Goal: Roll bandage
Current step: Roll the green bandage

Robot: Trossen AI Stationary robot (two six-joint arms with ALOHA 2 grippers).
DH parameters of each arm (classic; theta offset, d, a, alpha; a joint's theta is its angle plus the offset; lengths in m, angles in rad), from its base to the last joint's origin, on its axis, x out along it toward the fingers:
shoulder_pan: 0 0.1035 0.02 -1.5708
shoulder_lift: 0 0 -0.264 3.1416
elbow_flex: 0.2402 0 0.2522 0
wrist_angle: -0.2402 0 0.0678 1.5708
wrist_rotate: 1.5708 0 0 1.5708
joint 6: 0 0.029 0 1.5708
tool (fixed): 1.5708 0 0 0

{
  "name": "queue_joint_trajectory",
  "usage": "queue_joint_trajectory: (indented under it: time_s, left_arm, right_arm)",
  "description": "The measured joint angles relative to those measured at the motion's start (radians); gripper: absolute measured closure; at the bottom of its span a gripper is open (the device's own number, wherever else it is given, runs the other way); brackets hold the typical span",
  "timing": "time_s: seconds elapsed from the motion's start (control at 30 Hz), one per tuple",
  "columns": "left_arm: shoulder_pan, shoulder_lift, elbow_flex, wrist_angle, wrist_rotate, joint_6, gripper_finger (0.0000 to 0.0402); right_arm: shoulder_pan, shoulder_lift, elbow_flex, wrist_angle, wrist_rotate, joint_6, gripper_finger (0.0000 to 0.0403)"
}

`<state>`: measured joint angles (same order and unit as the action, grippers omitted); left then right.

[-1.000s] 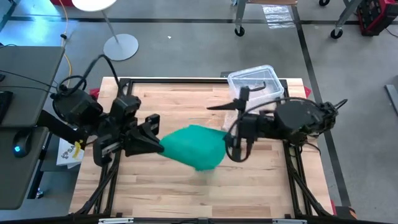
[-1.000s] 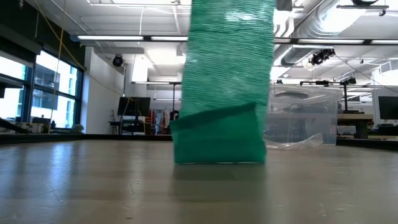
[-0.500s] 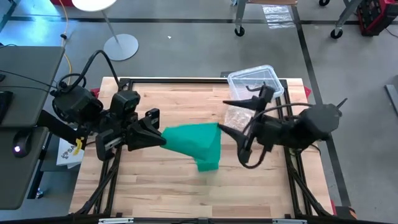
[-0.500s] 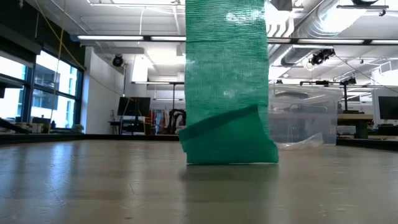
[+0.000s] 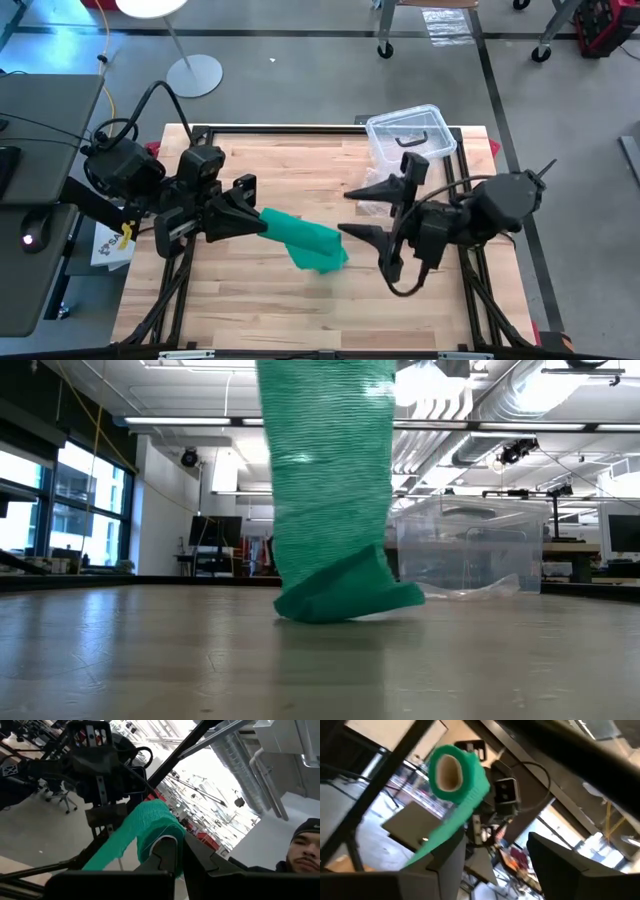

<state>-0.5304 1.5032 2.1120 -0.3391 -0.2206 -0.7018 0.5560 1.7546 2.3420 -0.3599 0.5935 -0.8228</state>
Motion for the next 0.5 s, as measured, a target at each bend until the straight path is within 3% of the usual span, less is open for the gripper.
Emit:
queue_joint_trajectory:
  time_s: [0.2,0.5]
  left_arm:
    - [0.000,0.000,0.000,-0.001,-0.016,0.006,0.0394]
    - [0.021,0.000,0.000,-0.001,-0.028,0.023,0.0394]
  right_arm:
    - [0.022,-0.037,0.000,-0.006,0.105,0.092,0.0209]
    - [0.032,-0.054,0.000,-0.050,-0.103,0.416,0.0189]
